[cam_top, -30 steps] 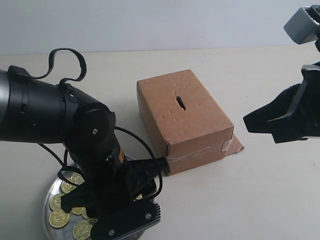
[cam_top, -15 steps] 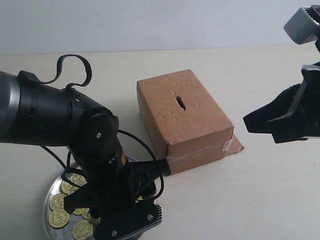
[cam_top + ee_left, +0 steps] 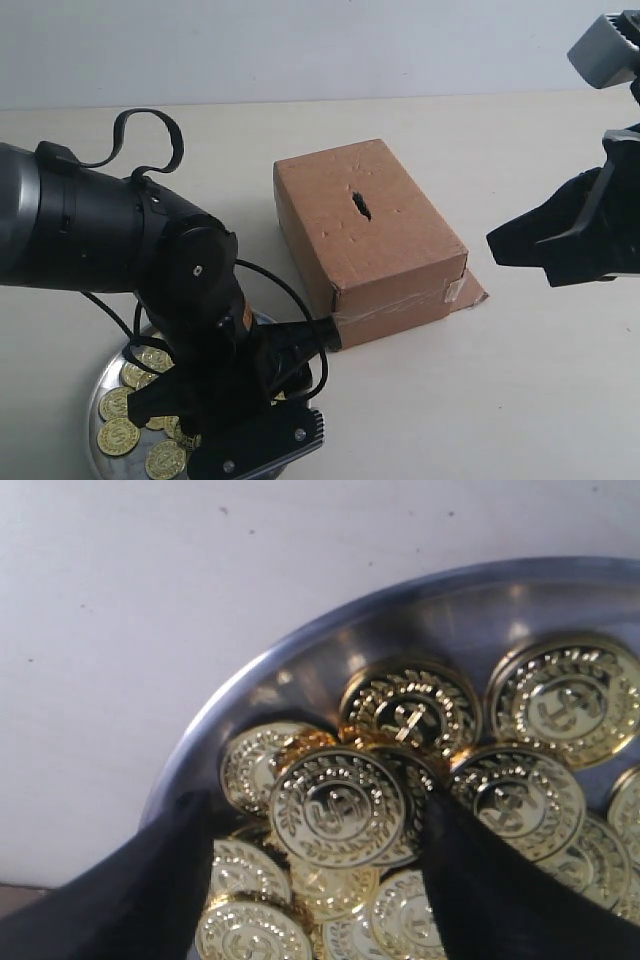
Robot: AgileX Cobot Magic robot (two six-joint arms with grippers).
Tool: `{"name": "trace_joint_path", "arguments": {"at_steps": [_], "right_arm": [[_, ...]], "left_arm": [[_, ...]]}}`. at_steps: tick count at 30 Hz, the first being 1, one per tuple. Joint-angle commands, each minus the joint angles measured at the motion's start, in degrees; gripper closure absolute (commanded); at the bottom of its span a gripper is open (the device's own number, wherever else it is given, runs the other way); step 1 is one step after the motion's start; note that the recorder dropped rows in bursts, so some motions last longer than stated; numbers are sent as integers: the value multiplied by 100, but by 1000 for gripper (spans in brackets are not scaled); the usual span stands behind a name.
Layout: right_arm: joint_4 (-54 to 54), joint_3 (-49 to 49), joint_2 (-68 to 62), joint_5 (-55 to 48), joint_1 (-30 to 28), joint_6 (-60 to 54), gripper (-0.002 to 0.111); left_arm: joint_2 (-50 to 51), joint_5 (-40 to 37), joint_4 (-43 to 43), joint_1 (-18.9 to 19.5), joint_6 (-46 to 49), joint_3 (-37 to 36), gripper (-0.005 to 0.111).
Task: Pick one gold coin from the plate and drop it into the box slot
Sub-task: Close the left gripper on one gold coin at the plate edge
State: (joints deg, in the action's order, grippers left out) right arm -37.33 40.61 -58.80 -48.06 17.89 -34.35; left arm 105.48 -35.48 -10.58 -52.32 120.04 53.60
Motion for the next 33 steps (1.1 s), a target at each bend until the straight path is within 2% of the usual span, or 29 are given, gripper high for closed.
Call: {"name": "trace_joint_path", "arguments": {"at_steps": [1, 19, 26, 33], "right_arm": [[-2, -14, 30, 6, 8, -43, 108], [-2, -14, 30, 6, 8, -43, 108], [-2, -14, 30, 6, 8, -43, 108], [-2, -14, 30, 6, 8, -43, 108]], "left_arm": [[5, 24, -25, -37, -4, -28, 48], [139, 81, -25, -37, 5, -28, 48], [139, 81, -15, -37, 5, -28, 65], [139, 81, -15, -37, 5, -28, 57]]}}
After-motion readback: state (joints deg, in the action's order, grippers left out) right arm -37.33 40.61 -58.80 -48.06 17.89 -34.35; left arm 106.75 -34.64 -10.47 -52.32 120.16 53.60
